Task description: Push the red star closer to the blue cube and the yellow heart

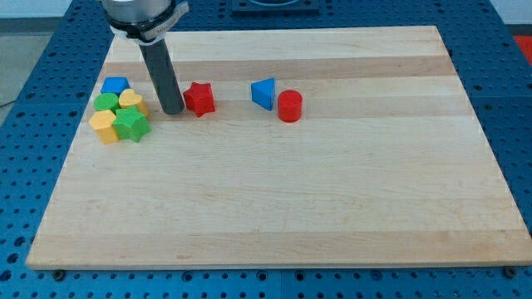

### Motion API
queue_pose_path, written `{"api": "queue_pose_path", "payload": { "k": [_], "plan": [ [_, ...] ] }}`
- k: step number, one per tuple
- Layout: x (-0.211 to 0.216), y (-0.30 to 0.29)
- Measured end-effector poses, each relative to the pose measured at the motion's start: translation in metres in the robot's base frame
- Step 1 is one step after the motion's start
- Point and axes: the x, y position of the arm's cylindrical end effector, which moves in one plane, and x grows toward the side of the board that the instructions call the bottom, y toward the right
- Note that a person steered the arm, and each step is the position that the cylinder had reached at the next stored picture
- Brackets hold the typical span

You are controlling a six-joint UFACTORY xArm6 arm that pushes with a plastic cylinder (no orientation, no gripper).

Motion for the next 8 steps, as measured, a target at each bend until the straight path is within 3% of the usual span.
{"api": "queue_pose_path", "payload": {
  "k": [1,2,4,6,8],
  "plan": [
    [0.042,0.016],
    [0.043,0.038],
    [-0.021,0.040],
    [-0.001,0.072],
    [-0.054,0.086]
  ]
}}
